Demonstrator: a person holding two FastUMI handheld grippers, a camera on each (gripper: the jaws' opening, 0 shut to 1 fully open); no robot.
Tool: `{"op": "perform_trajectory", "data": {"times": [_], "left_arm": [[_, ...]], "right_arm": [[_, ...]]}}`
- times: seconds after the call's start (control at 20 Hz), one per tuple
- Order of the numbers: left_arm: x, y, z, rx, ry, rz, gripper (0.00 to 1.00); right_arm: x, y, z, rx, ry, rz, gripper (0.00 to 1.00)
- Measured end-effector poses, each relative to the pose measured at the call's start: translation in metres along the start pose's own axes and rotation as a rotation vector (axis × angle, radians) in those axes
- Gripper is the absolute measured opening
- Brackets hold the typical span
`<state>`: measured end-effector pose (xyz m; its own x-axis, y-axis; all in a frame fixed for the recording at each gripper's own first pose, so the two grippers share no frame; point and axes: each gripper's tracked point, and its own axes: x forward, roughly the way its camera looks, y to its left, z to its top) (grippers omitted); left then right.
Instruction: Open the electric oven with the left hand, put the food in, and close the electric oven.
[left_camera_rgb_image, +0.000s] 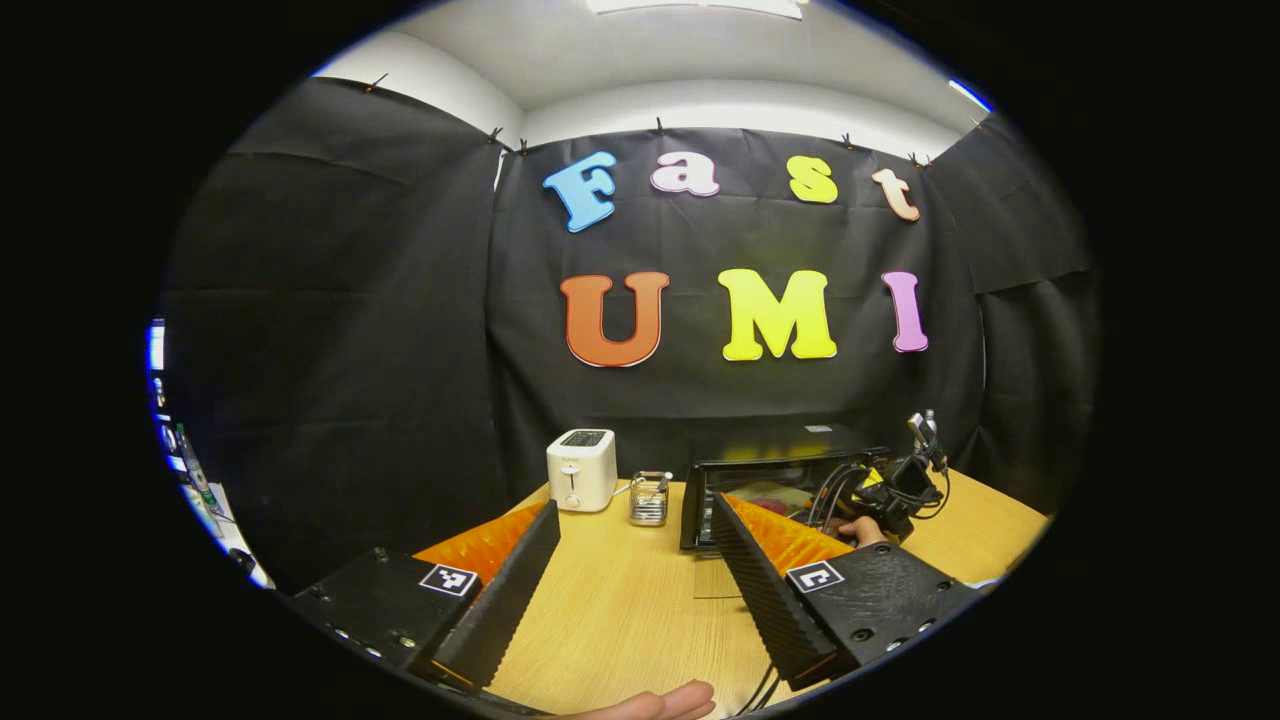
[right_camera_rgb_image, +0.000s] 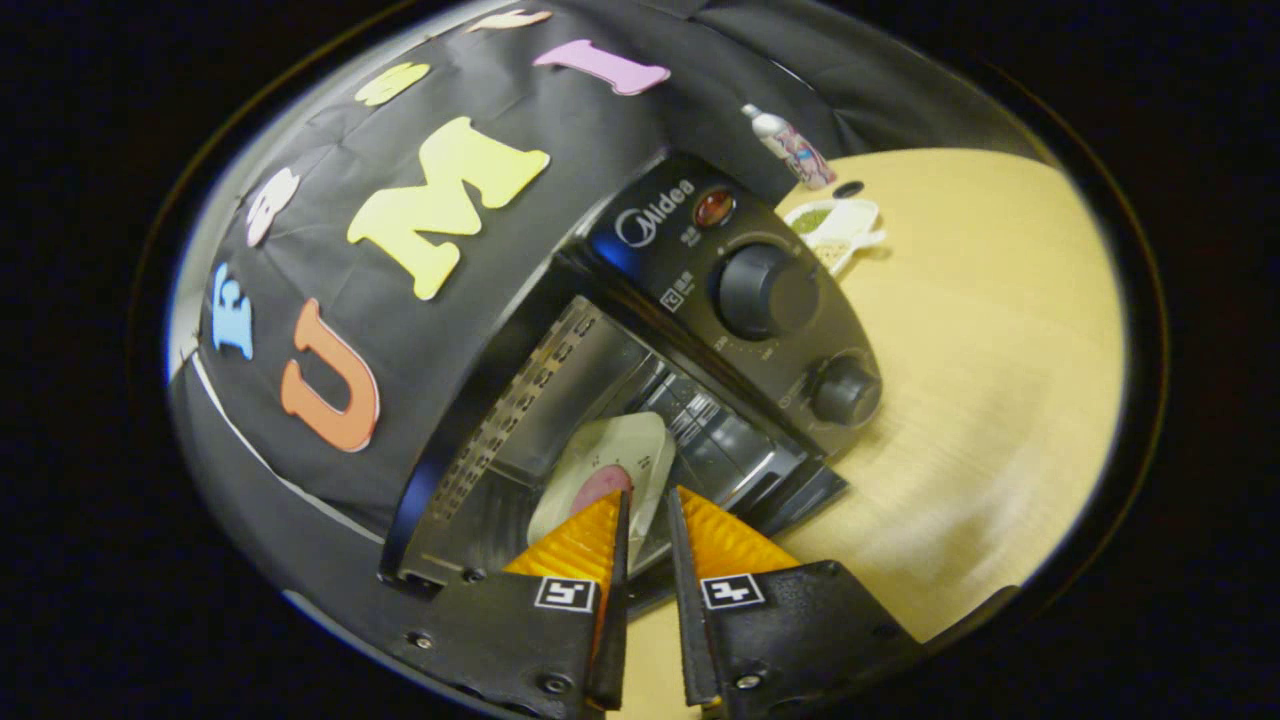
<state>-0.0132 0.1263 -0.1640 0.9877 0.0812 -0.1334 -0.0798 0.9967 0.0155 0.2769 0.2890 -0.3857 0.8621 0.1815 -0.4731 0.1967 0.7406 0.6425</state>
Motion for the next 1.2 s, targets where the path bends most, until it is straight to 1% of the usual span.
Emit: {"op": "perform_trajectory", "data": {"times": [0.05, 0.1, 0.15, 0.2, 0.3, 0.45, 0.5, 0.6, 0.65, 0.8, 0.85, 0.9, 1.05, 1.1, 1.15, 1.2], "left_arm": [[-0.001, -0.002, -0.002, -0.005, 0.005, -0.002, 0.96], [-0.001, -0.005, -0.005, -0.011, 0.012, -0.009, 0.96], [-0.004, -0.008, -0.006, -0.019, 0.022, -0.018, 0.96], [-0.005, -0.01, -0.008, -0.023, 0.032, -0.019, 0.96], [-0.005, -0.009, -0.005, -0.027, 0.025, -0.019, 0.96], [-0.001, -0.011, -0.011, -0.029, 0.04, -0.026, 0.96], [0.002, -0.011, -0.015, -0.024, 0.049, -0.023, 0.96], [0.008, -0.011, -0.026, -0.025, 0.08, -0.02, 0.96], [0.012, -0.016, -0.033, -0.029, 0.103, -0.024, 0.96], [0.024, -0.031, -0.055, -0.043, 0.159, -0.052, 0.95], [0.03, -0.039, -0.066, -0.051, 0.187, -0.067, 0.95], [0.034, -0.047, -0.075, -0.058, 0.216, -0.081, 0.96], [0.049, -0.072, -0.107, -0.049, 0.288, -0.123, 0.95], [0.053, -0.081, -0.12, -0.039, 0.319, -0.139, 0.96], [0.057, -0.091, -0.133, -0.031, 0.349, -0.156, 0.96], [0.059, -0.101, -0.147, -0.031, 0.383, -0.178, 0.96]], "right_arm": [[-0.01, 0.001, -0.001, -0.06, -0.013, 0.005, 0.22], [-0.02, 0.005, 0.001, -0.11, -0.031, 0.028, 0.29], [-0.03, 0.007, 0.0, -0.159, -0.05, 0.049, 0.34], [-0.039, 0.007, 0.003, -0.205, -0.072, 0.062, 0.48], [-0.062, 0.008, 0.008, -0.298, -0.114, 0.098, 0.55], [-0.097, 0.002, 0.026, -0.421, -0.188, 0.116, 0.64], [-0.107, -0.001, 0.033, -0.45, -0.208, 0.121, 0.78], [-0.128, -0.01, 0.052, -0.498, -0.253, 0.103, 0.89], [-0.141, -0.013, 0.06, -0.524, -0.27, 0.091, 0.96], [-0.175, -0.019, 0.093, -0.604, -0.322, 0.077, 0.96], [-0.187, -0.02, 0.098, -0.632, -0.323, 0.087, 1.0], [-0.199, -0.019, 0.1, -0.66, -0.313, 0.109, 0.96], [-0.227, -0.018, 0.121, -0.698, -0.312, 0.137, 0.96], [-0.234, -0.021, 0.13, -0.714, -0.324, 0.127, 1.0], [-0.242, -0.025, 0.137, -0.736, -0.335, 0.114, 0.96], [-0.251, -0.029, 0.148, -0.756, -0.356, 0.095, 0.96]]}}
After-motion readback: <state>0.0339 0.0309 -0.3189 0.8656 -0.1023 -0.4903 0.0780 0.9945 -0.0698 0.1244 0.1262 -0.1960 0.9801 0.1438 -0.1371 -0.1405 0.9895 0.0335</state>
